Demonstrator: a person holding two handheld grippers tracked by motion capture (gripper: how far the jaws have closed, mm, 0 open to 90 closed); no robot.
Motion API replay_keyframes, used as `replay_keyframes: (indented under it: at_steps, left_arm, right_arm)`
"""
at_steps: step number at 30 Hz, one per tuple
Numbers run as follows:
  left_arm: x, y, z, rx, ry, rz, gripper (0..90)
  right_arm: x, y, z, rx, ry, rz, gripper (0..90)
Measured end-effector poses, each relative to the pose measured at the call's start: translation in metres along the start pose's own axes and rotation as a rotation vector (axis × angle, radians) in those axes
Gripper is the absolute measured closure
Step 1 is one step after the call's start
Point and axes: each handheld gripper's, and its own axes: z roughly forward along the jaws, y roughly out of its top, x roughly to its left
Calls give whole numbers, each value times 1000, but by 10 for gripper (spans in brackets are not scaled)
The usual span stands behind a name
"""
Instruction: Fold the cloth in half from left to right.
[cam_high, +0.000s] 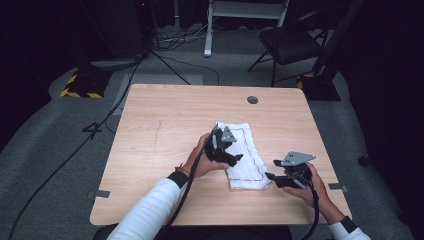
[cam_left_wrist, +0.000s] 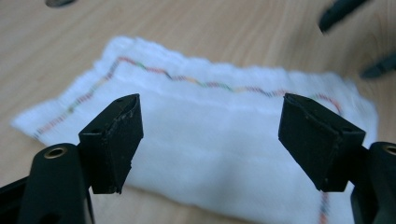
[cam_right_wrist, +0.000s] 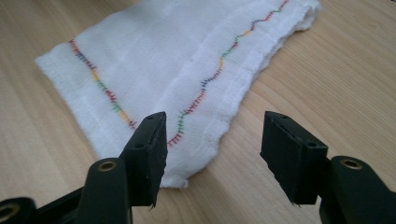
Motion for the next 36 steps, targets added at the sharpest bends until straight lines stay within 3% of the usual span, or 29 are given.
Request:
replay_keyframes:
  at_steps: [3, 6, 8, 12, 16, 22, 25, 27, 31, 36]
  left_arm:
    - [-14, -13, 3, 45, -16, 44, 223]
    - [-25, -21, 6, 88, -6, 74, 223]
    - [-30, -26, 7, 118, 14, 101, 223]
    - [-32, -41, 7, 181, 15, 114, 216]
    - [-27, -51, 2, 192, -3, 62, 193]
    - [-21, -58, -3, 184, 3, 10, 195]
    - [-22, -61, -3, 153, -49, 1, 237]
    - [-29, -60, 0, 137, -72, 16, 235]
    - [-36, -55, 4, 120, -89, 44, 381]
    - [-36, -55, 0, 124, -115, 107, 785]
  right_arm:
    - [-8, -1, 3, 10, -10, 0, 404]
    - [-15, -3, 8, 26, 11, 29, 390]
    - [-17, -5, 13, 44, 19, 28, 384]
    - [-17, -7, 20, 54, 56, 17, 382]
    - [-10, -9, 26, 75, 73, -17, 393]
    - [-8, -10, 27, 71, 94, -3, 403]
    - [-5, -10, 26, 67, 90, -11, 419]
    - [-5, -10, 26, 67, 88, -7, 421]
    - [-2, -11, 26, 63, 84, -6, 430]
    - [-1, -11, 26, 59, 85, -2, 429]
